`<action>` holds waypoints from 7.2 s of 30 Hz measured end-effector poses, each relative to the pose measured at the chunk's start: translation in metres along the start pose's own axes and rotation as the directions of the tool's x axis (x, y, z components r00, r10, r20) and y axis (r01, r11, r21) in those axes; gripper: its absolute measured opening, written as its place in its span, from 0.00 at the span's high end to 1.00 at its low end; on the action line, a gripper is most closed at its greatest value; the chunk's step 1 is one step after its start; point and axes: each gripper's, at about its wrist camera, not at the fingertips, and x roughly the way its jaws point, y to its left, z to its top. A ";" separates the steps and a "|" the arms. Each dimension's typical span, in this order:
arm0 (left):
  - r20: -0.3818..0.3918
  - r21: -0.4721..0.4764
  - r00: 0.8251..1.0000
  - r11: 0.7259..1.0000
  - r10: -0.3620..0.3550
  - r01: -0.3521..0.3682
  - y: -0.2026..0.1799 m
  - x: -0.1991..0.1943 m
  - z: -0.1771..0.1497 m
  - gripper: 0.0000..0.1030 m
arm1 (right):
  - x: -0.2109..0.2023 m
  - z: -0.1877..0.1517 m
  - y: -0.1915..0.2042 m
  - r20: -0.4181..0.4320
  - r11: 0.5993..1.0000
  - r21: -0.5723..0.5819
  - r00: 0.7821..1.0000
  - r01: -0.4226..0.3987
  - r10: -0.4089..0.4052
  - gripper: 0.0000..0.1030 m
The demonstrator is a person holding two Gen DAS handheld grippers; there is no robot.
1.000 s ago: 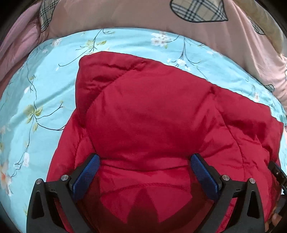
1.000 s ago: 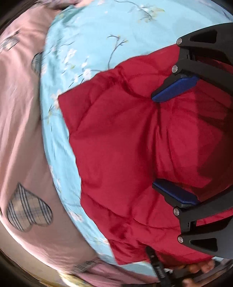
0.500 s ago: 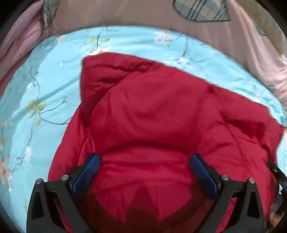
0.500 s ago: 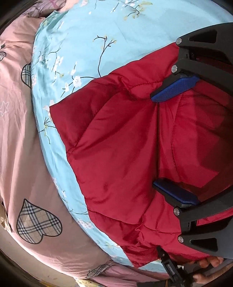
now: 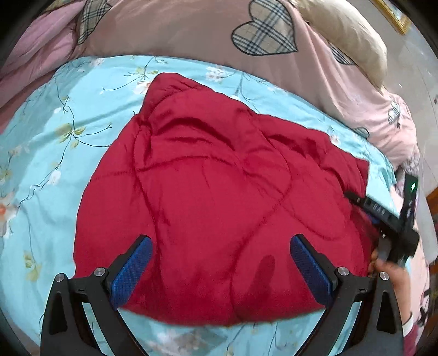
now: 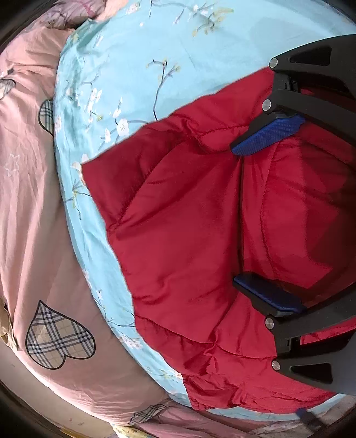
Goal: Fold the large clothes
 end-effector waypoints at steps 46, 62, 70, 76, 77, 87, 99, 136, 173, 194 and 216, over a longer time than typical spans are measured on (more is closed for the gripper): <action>-0.017 0.165 0.983 0.970 0.184 -0.179 -0.020 0.040 -0.027 0.00 | -0.056 -0.097 0.027 0.022 0.979 -0.203 1.000 0.002 0.003 0.02; 0.037 0.179 0.995 0.979 0.097 -0.102 -0.039 -0.001 -0.025 0.01 | -0.062 -0.094 0.024 0.012 0.981 -0.195 1.000 -0.022 0.025 0.01; -0.007 0.214 0.991 0.968 0.136 -0.131 -0.041 0.022 -0.024 0.01 | -0.088 -0.075 0.028 0.072 0.979 -0.197 0.995 -0.052 0.067 0.05; -0.028 0.204 0.990 0.970 0.141 -0.133 -0.036 0.034 -0.017 0.00 | -0.061 -0.056 0.033 0.021 0.973 -0.227 0.998 -0.045 0.051 0.03; -0.034 0.202 0.989 0.971 0.141 -0.131 -0.036 0.036 -0.015 0.00 | -0.055 -0.055 0.033 0.013 0.972 -0.231 0.999 -0.038 0.042 0.03; -0.028 0.199 0.988 0.969 0.154 -0.145 -0.042 0.041 -0.017 0.00 | -0.027 -0.046 0.028 -0.024 0.977 -0.210 0.999 -0.032 0.027 0.00; -0.025 0.186 0.989 0.973 0.144 -0.137 -0.039 0.035 -0.012 0.01 | -0.027 -0.049 0.027 -0.002 0.975 -0.220 1.000 -0.020 0.020 0.00; -0.003 0.145 0.990 0.979 0.142 -0.141 -0.020 0.030 -0.010 0.00 | -0.039 -0.079 0.031 -0.003 0.974 -0.224 1.000 -0.024 0.024 0.00; -0.048 0.133 0.981 0.975 0.188 -0.181 -0.022 0.050 0.012 0.00 | -0.030 -0.064 0.028 -0.057 0.978 -0.209 0.998 -0.009 -0.003 0.00; 0.049 0.197 0.980 0.960 0.193 -0.199 -0.014 -0.032 -0.084 0.01 | -0.119 -0.137 0.029 -0.023 0.960 -0.253 0.993 -0.118 0.117 0.00; 0.075 0.282 0.974 0.933 0.213 -0.226 -0.055 -0.116 -0.109 0.01 | -0.187 -0.161 0.058 -0.033 0.933 -0.341 0.993 -0.117 0.112 0.00</action>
